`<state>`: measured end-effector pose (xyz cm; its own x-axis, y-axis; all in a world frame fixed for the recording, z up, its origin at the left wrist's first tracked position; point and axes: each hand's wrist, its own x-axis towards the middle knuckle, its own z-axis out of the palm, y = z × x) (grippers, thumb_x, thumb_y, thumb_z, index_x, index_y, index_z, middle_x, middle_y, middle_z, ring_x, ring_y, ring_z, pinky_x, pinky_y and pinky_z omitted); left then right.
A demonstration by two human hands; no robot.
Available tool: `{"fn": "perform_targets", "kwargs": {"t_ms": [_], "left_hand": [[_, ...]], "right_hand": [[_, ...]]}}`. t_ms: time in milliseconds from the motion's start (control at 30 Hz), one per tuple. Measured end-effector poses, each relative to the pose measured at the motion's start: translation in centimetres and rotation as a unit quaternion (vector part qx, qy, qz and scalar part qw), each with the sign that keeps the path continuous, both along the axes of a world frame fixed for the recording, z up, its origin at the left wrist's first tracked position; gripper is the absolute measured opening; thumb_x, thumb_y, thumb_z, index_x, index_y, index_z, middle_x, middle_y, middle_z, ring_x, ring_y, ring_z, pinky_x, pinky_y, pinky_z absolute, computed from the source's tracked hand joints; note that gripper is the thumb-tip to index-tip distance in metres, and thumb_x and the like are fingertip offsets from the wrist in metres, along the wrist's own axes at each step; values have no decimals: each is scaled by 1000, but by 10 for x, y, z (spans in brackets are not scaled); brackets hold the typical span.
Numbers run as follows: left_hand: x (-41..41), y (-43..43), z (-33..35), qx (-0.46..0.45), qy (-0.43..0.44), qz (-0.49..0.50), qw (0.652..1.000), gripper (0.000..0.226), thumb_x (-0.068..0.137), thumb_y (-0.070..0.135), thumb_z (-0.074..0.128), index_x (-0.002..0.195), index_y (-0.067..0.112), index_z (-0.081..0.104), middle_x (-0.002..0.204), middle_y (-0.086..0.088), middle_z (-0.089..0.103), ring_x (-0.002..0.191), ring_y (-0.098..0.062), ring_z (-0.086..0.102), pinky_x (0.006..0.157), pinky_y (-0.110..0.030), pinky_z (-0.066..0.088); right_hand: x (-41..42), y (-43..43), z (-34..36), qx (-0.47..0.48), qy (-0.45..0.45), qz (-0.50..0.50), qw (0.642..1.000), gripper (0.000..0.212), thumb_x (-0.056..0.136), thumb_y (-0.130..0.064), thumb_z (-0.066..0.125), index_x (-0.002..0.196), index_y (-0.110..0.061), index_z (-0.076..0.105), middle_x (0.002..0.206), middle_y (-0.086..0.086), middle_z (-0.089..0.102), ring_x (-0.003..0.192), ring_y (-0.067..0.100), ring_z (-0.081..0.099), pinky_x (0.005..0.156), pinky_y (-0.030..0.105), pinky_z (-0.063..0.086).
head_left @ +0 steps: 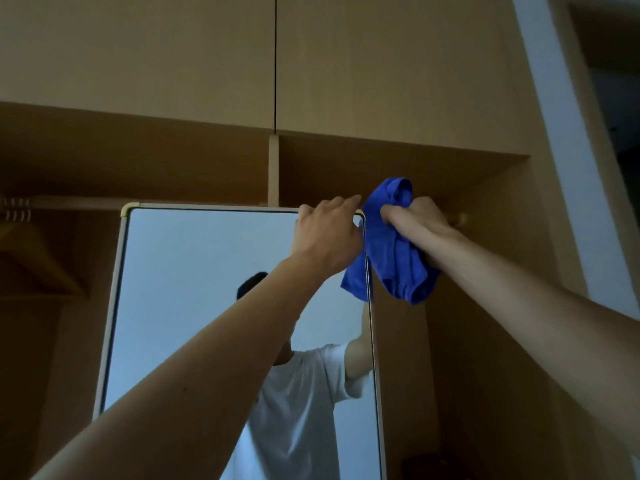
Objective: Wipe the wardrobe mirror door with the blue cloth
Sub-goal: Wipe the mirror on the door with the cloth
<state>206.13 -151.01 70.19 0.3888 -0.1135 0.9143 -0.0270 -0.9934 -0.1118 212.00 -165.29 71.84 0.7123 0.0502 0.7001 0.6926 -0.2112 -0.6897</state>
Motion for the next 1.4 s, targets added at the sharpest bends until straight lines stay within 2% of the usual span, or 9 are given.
{"fn": "perform_targets", "kwargs": {"t_ms": [233, 333, 500, 600, 700, 933, 1133, 1300, 1400], "left_hand": [[-2, 3, -1, -8, -18, -32, 999, 47, 103, 19, 34, 149, 18, 43, 124, -2, 62, 116, -24, 56, 101, -41, 30], [-8, 9, 2, 8, -2, -47, 999, 44, 102, 21, 37, 146, 21, 44, 128, 2, 62, 116, -21, 57, 98, -38, 28], [-28, 42, 8, 13, -43, 54, 998, 45, 105, 37, 36, 145, 26, 50, 137, 0, 58, 126, -22, 52, 104, -43, 29], [-45, 74, 8, 14, -92, 153, 984, 42, 105, 40, 31, 120, 25, 68, 114, -1, 63, 108, -24, 55, 91, -42, 31], [-60, 103, -1, 20, -110, 219, 969, 43, 105, 41, 29, 105, 23, 68, 101, -1, 61, 99, -25, 55, 86, -41, 32], [-69, 119, -3, -9, -102, 139, 985, 41, 105, 35, 31, 119, 23, 68, 113, 1, 69, 107, -24, 57, 93, -41, 34], [-72, 125, 3, -23, -61, 89, 994, 41, 104, 30, 34, 134, 24, 62, 130, 2, 65, 118, -23, 54, 99, -39, 33], [-81, 122, 5, -16, -47, 143, 988, 24, 99, 28, 31, 92, 22, 53, 92, 3, 60, 87, -23, 54, 80, -36, 23], [-97, 122, 6, 4, -51, 179, 983, 36, 89, 31, 13, 84, 25, 48, 83, 7, 58, 71, -18, 44, 78, -36, 16]], "right_hand": [[-8, 4, 26, -92, -138, -117, 979, 25, 85, -39, 59, 70, -20, 51, 68, -1, 59, 63, 20, 60, 54, 29, 37], [-6, 0, 25, -120, -162, -97, 975, 21, 86, -36, 58, 71, -23, 52, 70, 0, 60, 66, 20, 60, 57, 30, 39], [3, -5, 26, -148, -179, -75, 970, 20, 86, -32, 58, 70, -24, 50, 66, -2, 57, 63, 20, 58, 59, 33, 40], [4, -2, 26, -163, -196, -109, 961, 20, 87, -34, 57, 71, -24, 52, 66, -1, 59, 63, 21, 60, 59, 33, 41], [1, 4, 26, -168, -206, -155, 951, 20, 86, -35, 57, 71, -24, 52, 65, 0, 61, 60, 21, 61, 54, 30, 40], [-19, 34, 36, -251, -307, -282, 874, 14, 84, -29, 57, 72, -28, 50, 60, -5, 55, 53, 16, 53, 48, 27, 33], [-47, 73, 39, -266, -334, -249, 870, 17, 85, -32, 57, 72, -29, 47, 63, -6, 56, 55, 15, 52, 50, 28, 33], [-79, 118, 43, -264, -364, -204, 870, 9, 85, -35, 56, 83, -26, 57, 67, -4, 61, 58, 18, 57, 54, 30, 43], [-84, 119, 44, -270, -355, -189, 875, 8, 85, -34, 55, 81, -27, 55, 69, -3, 62, 61, 20, 59, 58, 32, 47]]}}
